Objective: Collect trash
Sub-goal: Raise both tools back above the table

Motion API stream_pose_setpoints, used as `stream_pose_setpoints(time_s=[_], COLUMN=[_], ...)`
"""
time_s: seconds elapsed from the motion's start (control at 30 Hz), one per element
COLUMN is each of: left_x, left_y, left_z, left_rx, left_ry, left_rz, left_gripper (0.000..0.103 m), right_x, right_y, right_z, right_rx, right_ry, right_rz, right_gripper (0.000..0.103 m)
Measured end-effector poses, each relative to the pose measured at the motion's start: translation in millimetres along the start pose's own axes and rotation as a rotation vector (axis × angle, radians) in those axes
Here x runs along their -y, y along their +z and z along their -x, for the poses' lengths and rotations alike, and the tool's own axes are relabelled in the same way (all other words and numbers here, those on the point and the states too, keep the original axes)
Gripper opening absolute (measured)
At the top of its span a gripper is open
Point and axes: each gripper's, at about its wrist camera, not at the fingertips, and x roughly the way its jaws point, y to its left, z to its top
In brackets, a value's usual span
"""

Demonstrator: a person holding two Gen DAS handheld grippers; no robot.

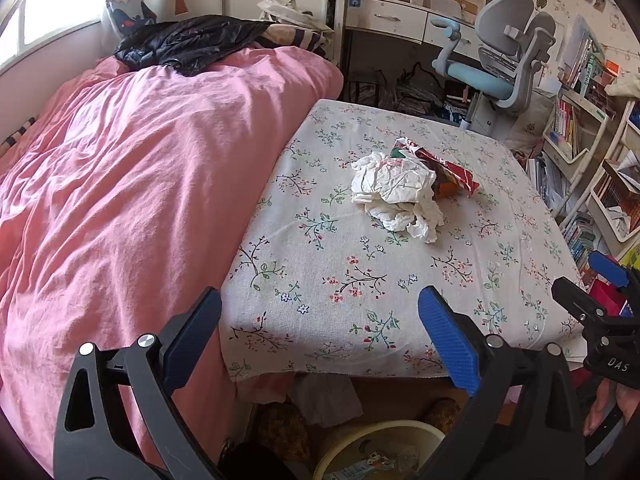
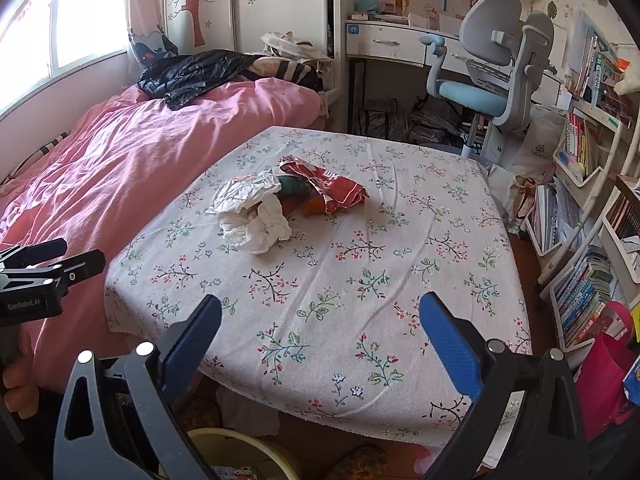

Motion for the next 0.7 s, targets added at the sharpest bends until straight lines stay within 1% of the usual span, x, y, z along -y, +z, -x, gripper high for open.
stream_pose_setpoints(time_s=[0.13, 0.2, 0.37, 0.53, 0.6, 0.7], left_x=[-5, -14, -32, -13, -6, 6], left_y=[4, 10, 14, 16, 21, 35], left_z=[-4, -8, -20, -34, -38, -47], left_rx=[-0.014, -0.029, -0.054, -0.076, -0.063, -0.033], left_ry=[-0.027, -0.042, -0.044, -0.050, -0.037, -0.035], left_rz=[0.009, 0.034, 0.101, 0.030, -0.001, -0.042], left_gripper=[0.095, 0.095, 0.095, 0.095, 0.095, 0.095], right_x=[3, 4, 6, 6, 8, 16], right_y=[1, 2, 5, 5, 5, 5], right_z=[1, 2, 5, 9, 9, 12], right_rx=[0.008, 0.013, 0.026, 0.036, 0.031, 0.042], right_ry=[0.008, 0.013, 0.037, 0.073, 0.077, 0.114], right_rz=[-0.025, -0.037, -0.054, -0.062, -0.069, -0.117], right_gripper=[0.095, 0.095, 0.095, 0.095, 0.095, 0.095])
